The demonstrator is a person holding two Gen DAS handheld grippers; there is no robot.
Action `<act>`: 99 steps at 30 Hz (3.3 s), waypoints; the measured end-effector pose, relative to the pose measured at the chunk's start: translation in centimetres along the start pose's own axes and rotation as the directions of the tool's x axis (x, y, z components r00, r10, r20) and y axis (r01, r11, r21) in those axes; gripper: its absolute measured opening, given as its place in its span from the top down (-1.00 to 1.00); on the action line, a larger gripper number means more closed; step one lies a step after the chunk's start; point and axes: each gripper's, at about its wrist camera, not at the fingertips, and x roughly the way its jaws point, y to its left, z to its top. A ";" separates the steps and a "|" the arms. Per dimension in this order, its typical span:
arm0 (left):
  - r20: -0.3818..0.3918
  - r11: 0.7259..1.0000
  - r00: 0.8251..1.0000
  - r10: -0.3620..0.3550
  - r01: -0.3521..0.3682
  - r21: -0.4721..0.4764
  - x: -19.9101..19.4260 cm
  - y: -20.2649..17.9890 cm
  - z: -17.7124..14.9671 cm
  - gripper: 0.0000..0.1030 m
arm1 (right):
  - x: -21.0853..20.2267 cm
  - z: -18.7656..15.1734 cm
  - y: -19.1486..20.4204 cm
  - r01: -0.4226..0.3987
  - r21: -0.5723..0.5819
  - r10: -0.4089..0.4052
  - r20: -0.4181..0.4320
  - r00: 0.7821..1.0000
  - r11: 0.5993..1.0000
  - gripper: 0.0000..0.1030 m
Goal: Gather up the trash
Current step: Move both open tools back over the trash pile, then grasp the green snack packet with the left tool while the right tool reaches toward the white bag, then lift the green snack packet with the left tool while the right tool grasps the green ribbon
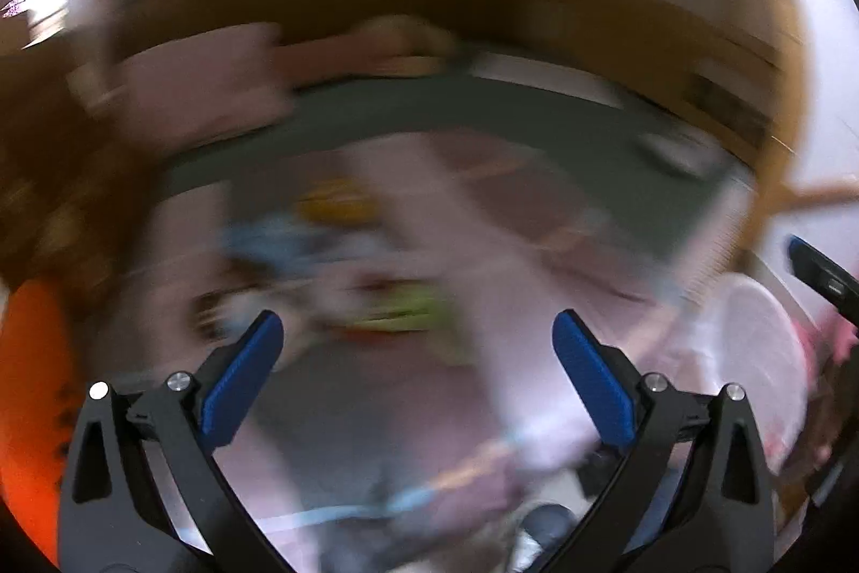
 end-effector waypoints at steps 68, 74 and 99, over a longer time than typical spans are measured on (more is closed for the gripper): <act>-0.241 0.975 0.957 0.160 -0.191 -0.110 20.6 17.1 0.9 -0.69 | 29.1 -6.0 6.9 -0.120 -0.239 -0.024 -0.525 0.851 0.963 -0.68; -0.286 0.974 0.946 0.153 -0.194 -0.118 24.7 19.0 1.5 -0.47 | 32.7 -6.7 5.9 -0.144 -0.229 -0.009 -0.558 0.830 0.963 -0.38; 0.079 0.975 0.995 0.052 -0.034 -0.219 0.7 11.0 0.3 0.84 | 18.4 0.5 4.0 -0.073 -0.097 0.047 -0.243 0.969 0.993 0.48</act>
